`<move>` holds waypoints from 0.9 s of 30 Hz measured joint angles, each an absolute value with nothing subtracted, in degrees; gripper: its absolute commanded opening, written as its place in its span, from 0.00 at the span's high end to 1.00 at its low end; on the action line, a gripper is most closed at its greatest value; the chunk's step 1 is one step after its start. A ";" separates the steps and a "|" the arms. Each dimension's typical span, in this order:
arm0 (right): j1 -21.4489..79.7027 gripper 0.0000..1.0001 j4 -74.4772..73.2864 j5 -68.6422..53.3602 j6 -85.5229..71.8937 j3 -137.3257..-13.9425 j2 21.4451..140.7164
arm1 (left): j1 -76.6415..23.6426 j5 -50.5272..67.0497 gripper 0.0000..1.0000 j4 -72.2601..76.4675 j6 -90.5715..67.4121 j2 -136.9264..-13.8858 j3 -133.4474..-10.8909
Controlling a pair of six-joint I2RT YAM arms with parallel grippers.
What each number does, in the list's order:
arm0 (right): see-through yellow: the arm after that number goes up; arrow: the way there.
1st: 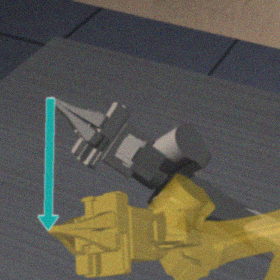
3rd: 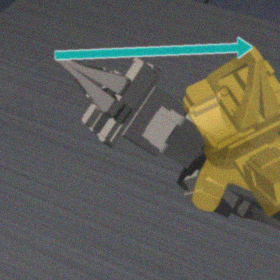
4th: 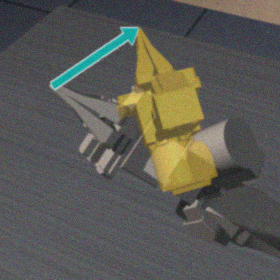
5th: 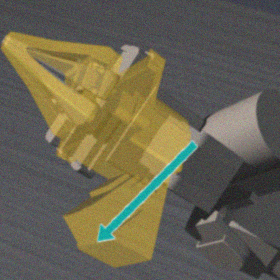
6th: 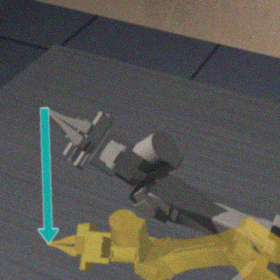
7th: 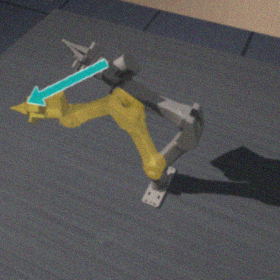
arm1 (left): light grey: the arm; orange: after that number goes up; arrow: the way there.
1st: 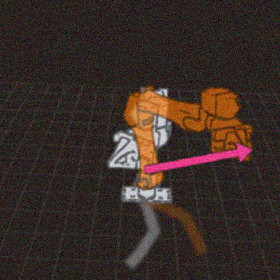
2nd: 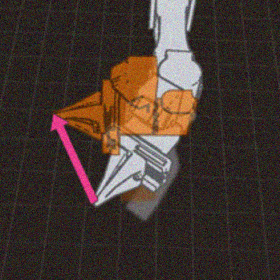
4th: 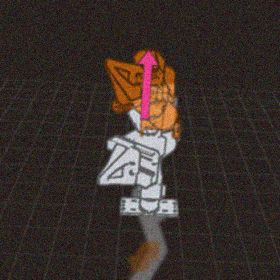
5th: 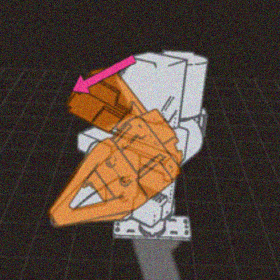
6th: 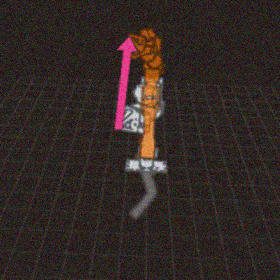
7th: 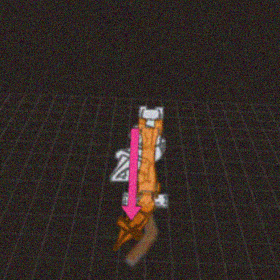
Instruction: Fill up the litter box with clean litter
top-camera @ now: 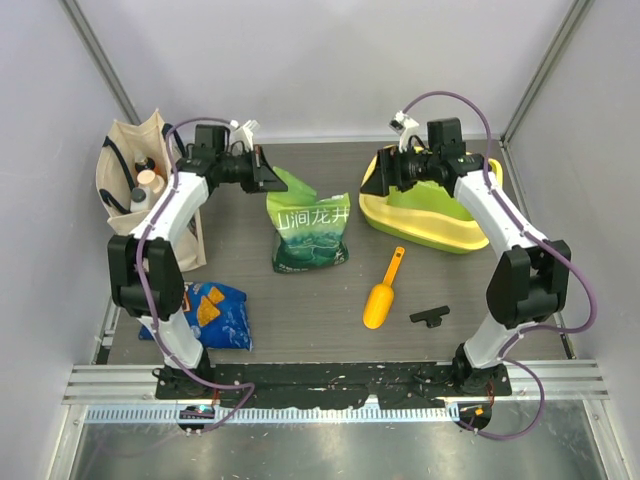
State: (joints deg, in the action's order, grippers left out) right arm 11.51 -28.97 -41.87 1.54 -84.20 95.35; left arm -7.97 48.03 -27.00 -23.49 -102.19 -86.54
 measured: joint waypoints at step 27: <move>22.06 0.24 -34.76 -39.68 -2.13 -95.55 101.54 | -15.14 41.87 1.00 -14.41 12.58 -62.02 -58.04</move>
